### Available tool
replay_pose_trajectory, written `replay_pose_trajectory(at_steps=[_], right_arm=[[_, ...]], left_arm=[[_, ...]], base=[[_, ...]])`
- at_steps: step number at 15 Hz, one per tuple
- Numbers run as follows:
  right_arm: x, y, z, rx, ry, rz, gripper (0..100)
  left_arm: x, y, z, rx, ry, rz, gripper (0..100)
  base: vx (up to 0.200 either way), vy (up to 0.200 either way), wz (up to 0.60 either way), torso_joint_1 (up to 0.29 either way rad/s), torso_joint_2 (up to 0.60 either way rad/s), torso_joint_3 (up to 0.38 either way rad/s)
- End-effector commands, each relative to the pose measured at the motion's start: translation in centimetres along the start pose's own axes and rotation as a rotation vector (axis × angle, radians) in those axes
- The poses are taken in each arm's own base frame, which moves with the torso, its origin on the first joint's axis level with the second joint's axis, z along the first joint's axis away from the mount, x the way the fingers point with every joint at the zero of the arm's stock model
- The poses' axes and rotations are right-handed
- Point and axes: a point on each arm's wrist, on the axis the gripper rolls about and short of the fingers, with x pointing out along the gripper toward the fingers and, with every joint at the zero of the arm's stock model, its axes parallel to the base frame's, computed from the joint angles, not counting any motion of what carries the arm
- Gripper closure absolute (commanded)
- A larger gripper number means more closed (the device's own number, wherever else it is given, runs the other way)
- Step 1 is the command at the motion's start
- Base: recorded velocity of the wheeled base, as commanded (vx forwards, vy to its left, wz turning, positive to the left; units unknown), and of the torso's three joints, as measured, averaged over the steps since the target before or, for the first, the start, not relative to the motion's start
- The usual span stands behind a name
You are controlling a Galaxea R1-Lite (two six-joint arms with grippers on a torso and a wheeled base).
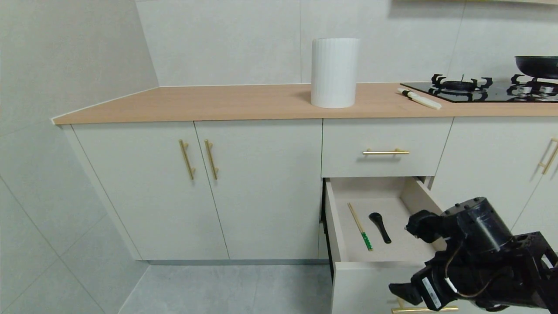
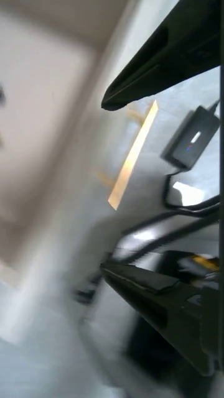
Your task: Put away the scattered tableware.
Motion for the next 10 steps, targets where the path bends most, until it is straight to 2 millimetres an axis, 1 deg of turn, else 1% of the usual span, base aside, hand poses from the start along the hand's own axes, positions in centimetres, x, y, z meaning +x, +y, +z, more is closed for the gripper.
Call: replay_pose_trajectory(at_steps=[1, 2, 4, 7, 9, 10], right_arm=[[-0.1, 1.6, -1.2, -0.066, 0.033, 0.041, 0], [0.1, 2.4, -1.8, -0.098, 0.054, 0.062, 0], [0.7, 3.0, -2.3, -0.125, 0.092, 0.073, 0], [2.0, 3.1, -2.5, -0.128, 0.132, 0.032, 0], [2.4, 3.1, -2.5, -0.124, 0.139, 0.008, 0], [2.7, 2.6, -2.1, -0.105, 0.139, -0.005, 0]], left_arm=[[0.0, 0.0, 0.0, 0.0, 0.0, 0.001, 0], [0.0, 0.0, 0.0, -0.001, 0.001, 0.002, 0], [0.0, 0.0, 0.0, 0.0, 0.001, 0.001, 0], [0.0, 0.0, 0.0, 0.0, 0.0, 0.001, 0], [0.0, 0.0, 0.0, 0.0, 0.0, 0.001, 0], [0.0, 0.0, 0.0, 0.0, 0.0, 0.001, 0]], base=[[0.0, 0.0, 0.0, 0.0, 0.0, 0.0], [0.0, 0.0, 0.0, 0.0, 0.0, 0.0], [0.0, 0.0, 0.0, 0.0, 0.0, 0.0], [0.0, 0.0, 0.0, 0.0, 0.0, 0.0], [0.0, 0.0, 0.0, 0.0, 0.0, 0.0], [0.0, 0.0, 0.0, 0.0, 0.0, 0.0]])
